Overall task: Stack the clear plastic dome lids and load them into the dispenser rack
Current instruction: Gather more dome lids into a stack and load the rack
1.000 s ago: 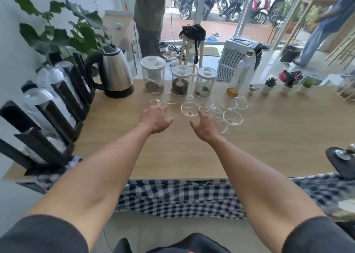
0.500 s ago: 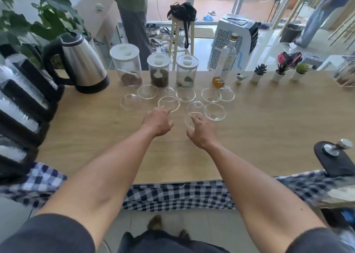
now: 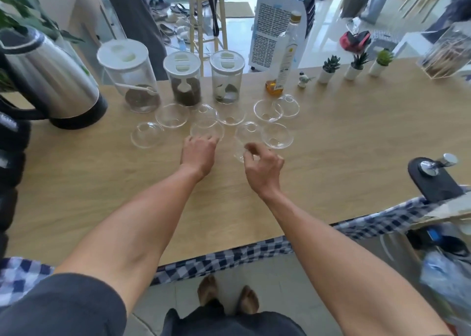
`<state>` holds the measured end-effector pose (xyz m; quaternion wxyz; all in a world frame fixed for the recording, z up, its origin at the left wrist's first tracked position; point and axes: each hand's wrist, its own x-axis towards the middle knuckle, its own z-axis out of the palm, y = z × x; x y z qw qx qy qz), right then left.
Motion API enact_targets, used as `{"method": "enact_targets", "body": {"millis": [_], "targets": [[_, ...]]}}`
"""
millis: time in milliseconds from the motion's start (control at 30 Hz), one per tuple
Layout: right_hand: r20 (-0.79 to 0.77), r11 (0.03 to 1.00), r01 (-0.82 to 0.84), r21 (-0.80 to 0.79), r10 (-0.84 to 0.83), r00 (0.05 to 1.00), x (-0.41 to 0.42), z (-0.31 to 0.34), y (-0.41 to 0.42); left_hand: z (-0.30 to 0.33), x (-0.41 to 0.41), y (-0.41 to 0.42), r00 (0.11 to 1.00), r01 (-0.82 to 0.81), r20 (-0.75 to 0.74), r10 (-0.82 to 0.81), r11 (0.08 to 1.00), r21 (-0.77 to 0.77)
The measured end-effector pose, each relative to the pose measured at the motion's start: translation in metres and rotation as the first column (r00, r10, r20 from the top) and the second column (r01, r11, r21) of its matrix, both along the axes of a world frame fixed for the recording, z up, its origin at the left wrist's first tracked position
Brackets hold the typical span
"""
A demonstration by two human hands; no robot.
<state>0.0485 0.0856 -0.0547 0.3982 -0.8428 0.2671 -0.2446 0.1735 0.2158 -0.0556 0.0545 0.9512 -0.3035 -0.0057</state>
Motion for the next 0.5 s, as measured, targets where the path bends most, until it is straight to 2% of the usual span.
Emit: {"method": "enact_targets", "body": {"millis": [33,100,167,233,367,500], "targets": [[0.027,0.978,0.042,0.206,-0.048,0.998,0.006,0.008,-0.001,-0.003,0.001,0.002,1.0,0.013,0.004,-0.013,1.0,-0.012],[0.082,0.825,0.059,0.562,-0.127,0.988,0.018,0.02,-0.006,-0.004,0.002,0.007,0.999,0.038,0.016,-0.037,0.998,-0.058],[0.085,0.665,0.082,0.742,-0.215,0.973,0.029,0.026,-0.007,0.001,0.002,0.012,0.998,0.054,0.035,-0.051,0.992,-0.112],[0.066,0.515,0.113,0.849,-0.318,0.946,0.039,0.024,-0.004,0.008,0.003,0.018,0.996,0.07,0.061,-0.059,0.98,-0.184],[-0.022,0.269,0.173,0.947,-0.487,0.873,0.055,0.015,0.003,0.023,0.01,0.03,0.99,0.103,0.123,-0.063,0.929,-0.354],[-0.092,0.144,0.208,0.968,-0.568,0.818,0.062,0.008,0.011,0.037,0.021,0.038,0.98,0.143,0.192,-0.054,0.86,-0.489]]}}
